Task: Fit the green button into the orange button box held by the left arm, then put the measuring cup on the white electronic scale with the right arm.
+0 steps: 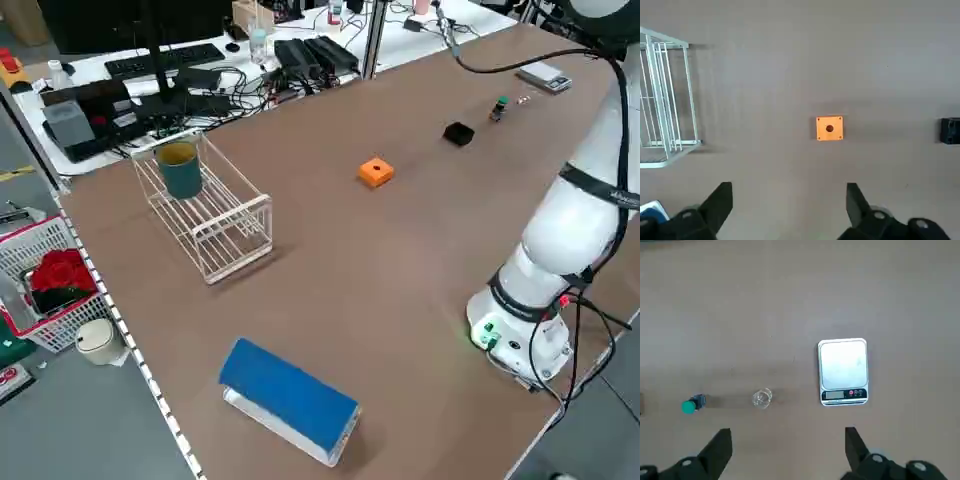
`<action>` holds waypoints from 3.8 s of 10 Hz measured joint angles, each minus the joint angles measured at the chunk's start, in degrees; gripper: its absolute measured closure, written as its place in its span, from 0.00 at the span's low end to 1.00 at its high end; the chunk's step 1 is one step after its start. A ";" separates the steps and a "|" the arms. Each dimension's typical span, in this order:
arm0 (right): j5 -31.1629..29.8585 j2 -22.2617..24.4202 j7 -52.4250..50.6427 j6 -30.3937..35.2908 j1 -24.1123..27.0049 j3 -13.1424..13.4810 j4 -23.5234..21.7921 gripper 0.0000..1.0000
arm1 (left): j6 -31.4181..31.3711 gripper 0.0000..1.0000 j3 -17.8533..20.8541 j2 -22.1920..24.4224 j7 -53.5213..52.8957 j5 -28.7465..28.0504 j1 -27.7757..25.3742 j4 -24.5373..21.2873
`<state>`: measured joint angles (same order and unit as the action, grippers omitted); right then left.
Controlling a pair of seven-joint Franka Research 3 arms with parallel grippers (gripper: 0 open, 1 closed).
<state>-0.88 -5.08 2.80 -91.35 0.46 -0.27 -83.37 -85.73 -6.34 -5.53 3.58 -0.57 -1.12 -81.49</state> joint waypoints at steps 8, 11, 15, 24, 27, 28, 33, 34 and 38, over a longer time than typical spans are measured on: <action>0.60 -1.72 5.93 1.43 -1.60 -3.51 -0.99 0.00 | -4.51 0.00 -0.12 -5.12 3.24 2.36 1.63 -1.30; 0.75 -3.87 12.62 -9.11 -2.31 -10.60 -6.04 0.00 | -11.77 0.00 -0.81 -10.50 10.78 2.39 4.16 -2.48; 0.65 -9.02 21.83 -27.95 -5.16 -16.72 -19.38 0.00 | -23.91 0.00 -1.05 -11.69 18.47 1.31 8.24 -13.17; -11.96 -21.19 41.02 -45.76 -10.91 -19.83 -29.44 0.00 | -55.04 0.02 -0.98 -9.95 23.96 -0.63 8.38 -43.50; -12.18 -21.19 41.23 -51.94 -10.90 -19.83 -33.44 0.04 | -62.26 0.02 -0.85 -11.19 24.53 -4.39 8.11 -48.31; -12.25 -21.18 41.38 -52.31 -10.89 -19.83 -34.08 0.07 | -64.26 0.02 -0.85 -12.27 24.55 -5.22 8.02 -48.41; -12.36 -21.19 41.62 -52.77 -10.41 -19.79 -34.72 0.46 | -68.62 0.02 -0.85 -15.44 24.47 -5.74 8.00 -48.25; -12.37 -21.18 41.70 -52.87 -10.29 -19.78 -34.73 0.49 | -68.62 0.02 -0.85 -15.44 24.22 -5.85 7.98 -48.24; -12.39 -21.19 42.11 -53.24 -9.87 -19.74 -34.73 0.62 | -68.62 0.02 -0.84 -15.52 21.71 -5.96 7.87 -48.23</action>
<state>-13.27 -26.27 44.90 -144.59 -9.41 -20.01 -118.10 -154.34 -7.18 -21.05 25.29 -6.53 6.76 -129.72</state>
